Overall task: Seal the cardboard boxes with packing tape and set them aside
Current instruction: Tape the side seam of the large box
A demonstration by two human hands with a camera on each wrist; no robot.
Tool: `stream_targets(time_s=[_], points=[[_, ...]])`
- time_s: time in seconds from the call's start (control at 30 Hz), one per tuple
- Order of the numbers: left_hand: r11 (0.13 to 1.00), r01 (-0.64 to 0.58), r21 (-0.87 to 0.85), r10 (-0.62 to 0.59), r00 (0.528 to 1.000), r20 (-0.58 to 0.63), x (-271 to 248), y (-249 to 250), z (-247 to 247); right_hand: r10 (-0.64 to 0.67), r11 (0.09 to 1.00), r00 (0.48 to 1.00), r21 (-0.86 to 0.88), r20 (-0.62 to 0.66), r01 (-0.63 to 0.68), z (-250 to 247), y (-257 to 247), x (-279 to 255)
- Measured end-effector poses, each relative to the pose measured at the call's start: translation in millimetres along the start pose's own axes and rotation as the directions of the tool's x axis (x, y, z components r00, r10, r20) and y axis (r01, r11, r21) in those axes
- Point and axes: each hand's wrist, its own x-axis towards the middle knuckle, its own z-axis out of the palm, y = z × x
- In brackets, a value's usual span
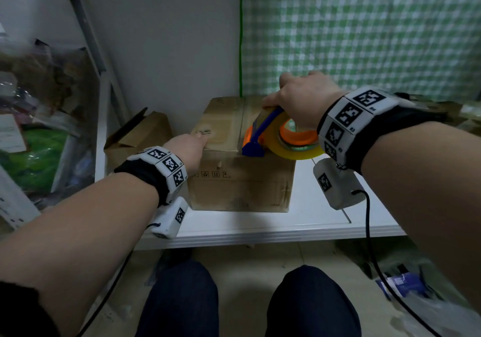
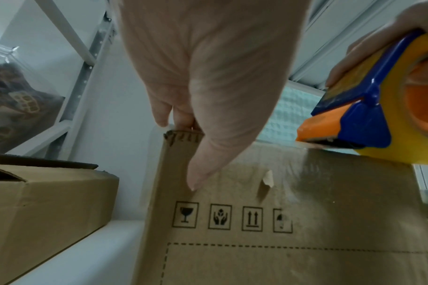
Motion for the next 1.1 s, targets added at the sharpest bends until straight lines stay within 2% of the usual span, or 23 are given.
stream_targets(time_s=[0.2, 0.33, 0.4, 0.53, 0.83, 1.1], points=[[0.997, -0.045, -0.061, 0.044, 0.999, -0.026, 2.5, 16.8, -7.1, -0.018, 1.0, 1.0, -0.017, 0.002, 0.018, -1.4, -2.5, 2.1], [0.968, -0.185, -0.17, 0.171, 0.981, -0.093, 9.7, 42.4, -6.6, -0.007, 1.0, 1.0, 0.0, 0.018, 0.007, -1.3, -2.8, 3.9], [0.947, -0.214, -0.238, 0.188, 0.974, -0.131, 12.8, 46.4, -3.8, 0.004, 1.0, 1.0, 0.021, 0.022, -0.004, -0.4, -2.8, 6.0], [0.943, -0.194, -0.27, 0.168, 0.979, -0.115, 15.8, 38.8, 1.2, 0.033, 0.996, 0.998, 0.081, 0.047, -0.036, -1.2, -8.2, 12.2], [0.973, -0.126, -0.194, 0.115, 0.991, -0.069, 13.0, 2.8, 2.2, 0.021, 0.998, 0.999, 0.058, -0.028, -0.019, -16.0, -47.5, 34.2], [0.987, -0.07, -0.144, 0.066, 0.997, -0.031, 15.0, 9.9, 0.9, 0.05, 0.988, 0.999, 0.149, 0.002, -0.05, -9.3, -18.0, 5.7]])
